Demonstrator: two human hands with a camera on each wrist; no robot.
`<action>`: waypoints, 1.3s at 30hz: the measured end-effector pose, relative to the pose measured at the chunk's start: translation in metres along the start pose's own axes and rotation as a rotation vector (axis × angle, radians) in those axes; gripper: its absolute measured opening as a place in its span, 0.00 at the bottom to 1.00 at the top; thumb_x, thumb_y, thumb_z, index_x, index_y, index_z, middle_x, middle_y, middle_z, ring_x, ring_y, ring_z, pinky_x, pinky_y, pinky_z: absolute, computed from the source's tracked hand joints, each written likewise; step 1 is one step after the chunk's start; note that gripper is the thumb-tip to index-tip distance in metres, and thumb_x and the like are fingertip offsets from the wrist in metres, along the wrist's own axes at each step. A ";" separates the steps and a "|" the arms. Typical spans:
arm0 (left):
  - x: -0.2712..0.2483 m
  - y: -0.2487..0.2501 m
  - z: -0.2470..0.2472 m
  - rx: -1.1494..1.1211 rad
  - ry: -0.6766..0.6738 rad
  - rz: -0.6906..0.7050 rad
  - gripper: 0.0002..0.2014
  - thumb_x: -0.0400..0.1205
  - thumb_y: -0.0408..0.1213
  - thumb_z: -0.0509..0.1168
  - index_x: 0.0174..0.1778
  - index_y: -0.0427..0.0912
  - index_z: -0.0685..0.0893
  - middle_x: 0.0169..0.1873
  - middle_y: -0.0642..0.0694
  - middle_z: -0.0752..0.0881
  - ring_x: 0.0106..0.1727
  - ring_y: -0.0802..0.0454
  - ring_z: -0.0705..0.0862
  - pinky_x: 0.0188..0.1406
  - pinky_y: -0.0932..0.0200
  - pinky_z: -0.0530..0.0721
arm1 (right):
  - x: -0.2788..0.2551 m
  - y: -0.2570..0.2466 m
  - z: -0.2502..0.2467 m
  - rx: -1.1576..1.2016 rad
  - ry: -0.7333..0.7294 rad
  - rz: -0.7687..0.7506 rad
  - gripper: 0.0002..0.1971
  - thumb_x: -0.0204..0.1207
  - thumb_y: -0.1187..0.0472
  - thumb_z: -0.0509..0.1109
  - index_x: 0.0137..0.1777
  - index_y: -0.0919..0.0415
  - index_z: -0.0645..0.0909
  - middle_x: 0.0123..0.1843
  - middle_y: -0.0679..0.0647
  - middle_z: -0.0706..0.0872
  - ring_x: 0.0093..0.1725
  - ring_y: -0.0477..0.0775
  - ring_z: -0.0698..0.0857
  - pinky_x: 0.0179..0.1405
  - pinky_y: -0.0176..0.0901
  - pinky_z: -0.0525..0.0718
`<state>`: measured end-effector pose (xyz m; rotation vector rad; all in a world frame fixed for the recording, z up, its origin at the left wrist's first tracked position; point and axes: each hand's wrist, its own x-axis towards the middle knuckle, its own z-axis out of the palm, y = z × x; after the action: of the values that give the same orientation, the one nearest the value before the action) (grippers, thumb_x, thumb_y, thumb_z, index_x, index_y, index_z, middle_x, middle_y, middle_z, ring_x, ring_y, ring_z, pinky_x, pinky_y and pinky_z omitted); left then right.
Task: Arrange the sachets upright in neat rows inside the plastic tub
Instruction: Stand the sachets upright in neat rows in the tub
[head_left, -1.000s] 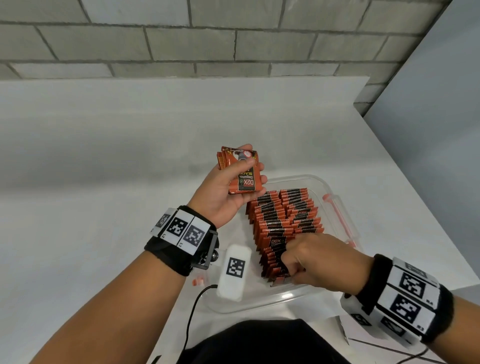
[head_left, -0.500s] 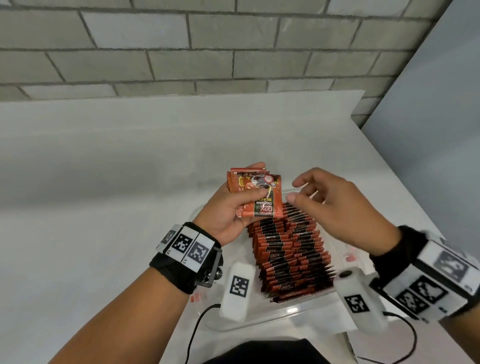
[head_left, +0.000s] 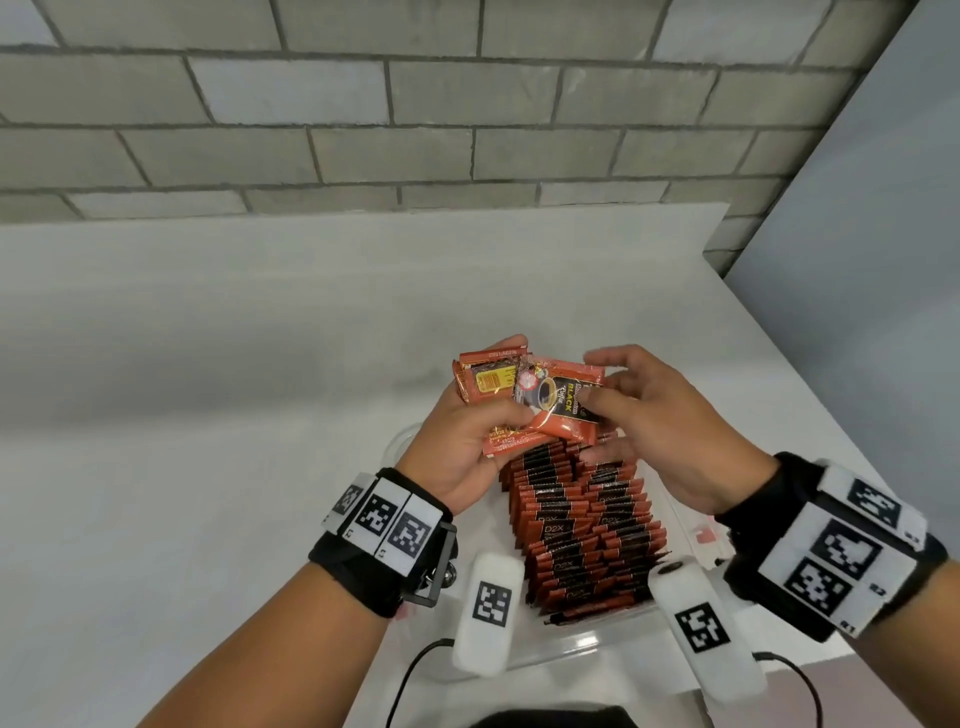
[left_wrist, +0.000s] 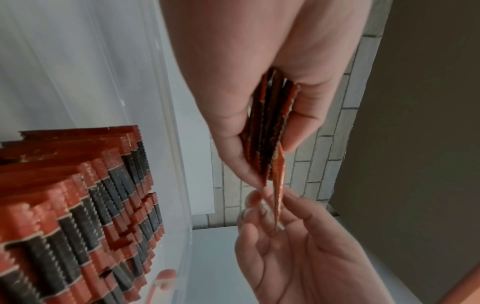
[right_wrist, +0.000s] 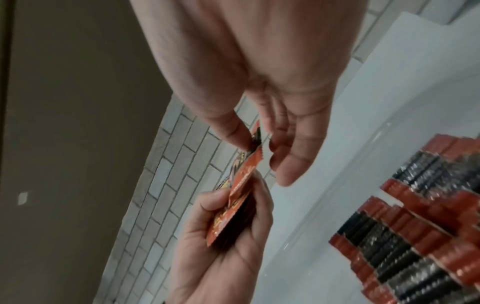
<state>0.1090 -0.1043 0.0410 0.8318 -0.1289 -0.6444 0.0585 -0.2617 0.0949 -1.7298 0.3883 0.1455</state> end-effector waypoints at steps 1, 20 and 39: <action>0.000 0.000 0.001 -0.008 -0.003 0.008 0.29 0.75 0.11 0.55 0.63 0.46 0.80 0.51 0.40 0.89 0.49 0.44 0.89 0.47 0.50 0.88 | 0.000 0.001 -0.001 0.060 -0.017 0.036 0.12 0.79 0.65 0.68 0.62 0.59 0.77 0.51 0.59 0.86 0.37 0.49 0.88 0.37 0.48 0.90; -0.001 -0.004 -0.007 -0.132 0.058 -0.021 0.19 0.72 0.33 0.66 0.59 0.44 0.84 0.43 0.40 0.86 0.37 0.46 0.86 0.37 0.52 0.88 | -0.052 0.032 -0.071 -1.025 -0.504 -0.252 0.14 0.80 0.62 0.67 0.51 0.39 0.85 0.48 0.32 0.85 0.50 0.36 0.83 0.50 0.29 0.78; 0.000 -0.007 -0.006 -0.090 0.062 -0.054 0.20 0.72 0.34 0.66 0.61 0.45 0.83 0.43 0.41 0.86 0.37 0.47 0.86 0.37 0.52 0.87 | -0.045 0.062 -0.046 -1.463 -0.448 -0.322 0.07 0.76 0.62 0.61 0.39 0.51 0.78 0.38 0.45 0.83 0.41 0.48 0.80 0.46 0.36 0.66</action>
<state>0.1079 -0.1038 0.0322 0.7698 -0.0213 -0.6695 -0.0097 -0.3079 0.0605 -3.0399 -0.4998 0.6872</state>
